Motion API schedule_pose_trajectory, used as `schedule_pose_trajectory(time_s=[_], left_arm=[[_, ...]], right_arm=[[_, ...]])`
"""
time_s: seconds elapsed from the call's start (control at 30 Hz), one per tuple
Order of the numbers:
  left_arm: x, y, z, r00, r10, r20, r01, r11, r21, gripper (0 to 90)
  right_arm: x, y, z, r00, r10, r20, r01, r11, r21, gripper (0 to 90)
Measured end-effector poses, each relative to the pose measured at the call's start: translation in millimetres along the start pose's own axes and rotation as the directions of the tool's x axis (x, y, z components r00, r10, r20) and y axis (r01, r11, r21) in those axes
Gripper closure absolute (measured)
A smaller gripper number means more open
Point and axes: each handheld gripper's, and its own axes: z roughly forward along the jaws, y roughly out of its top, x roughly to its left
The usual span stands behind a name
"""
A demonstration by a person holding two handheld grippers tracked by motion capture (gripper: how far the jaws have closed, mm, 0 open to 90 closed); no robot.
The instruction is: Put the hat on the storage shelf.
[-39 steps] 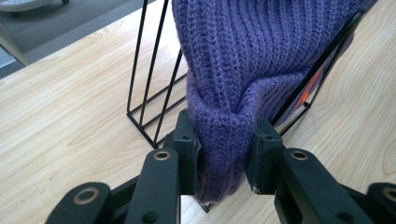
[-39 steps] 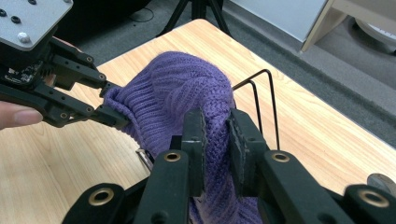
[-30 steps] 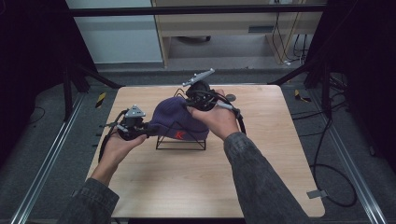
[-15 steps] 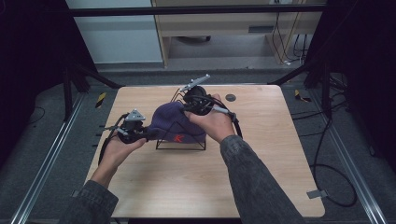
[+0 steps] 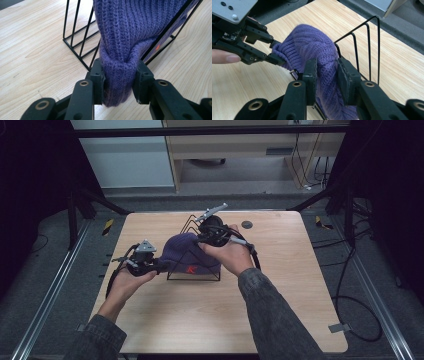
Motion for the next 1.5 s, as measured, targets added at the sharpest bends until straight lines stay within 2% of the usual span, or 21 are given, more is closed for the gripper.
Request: schedule_pose_trajectory(time_s=[0.2, 0.4, 0.7, 0.9, 1.3, 1.5], left_arm=[[0.3, -2.6, 2.9, 1.0000, -0.002, -0.001, 0.002, 0.9999, 0.010, 64.8], [3.0, -10.7, 7.2, 0.9994, -0.034, 0.003, 0.034, 0.9994, 0.010, 62.6], [7.3, -18.3, 11.1, 0.9988, -0.048, -0.003, 0.048, 0.9984, 0.028, 61.8], [11.2, -28.5, 14.7, 0.9972, -0.075, 0.002, 0.075, 0.9964, 0.040, 62.8], [10.1, -28.9, 10.0, 0.9970, -0.078, -0.005, 0.078, 0.9965, 0.029, 62.4], [10.1, -29.5, 5.6, 0.9965, -0.081, -0.021, 0.082, 0.9963, 0.027, 61.2]], right_arm=[[-1.3, -4.5, -4.4, 1.0000, 0.006, -0.003, -0.006, 1.000, -0.003, 65.5], [-3.0, -6.8, -7.0, 0.9999, 0.010, 0.001, -0.010, 1.000, -0.005, 65.4], [-0.8, -5.3, -4.8, 1.0000, 0.004, 0.002, -0.004, 1.000, -0.011, 67.2], [-3.1, -7.9, -6.8, 0.9999, 0.003, 0.016, -0.003, 1.000, -0.012, 66.6], [-7.9, -11.7, -12.3, 0.9995, 0.015, 0.029, -0.014, 1.000, -0.023, 66.3], [-7.9, -14.7, -15.3, 0.9994, 0.018, 0.030, -0.018, 0.999, -0.027, 65.9]])
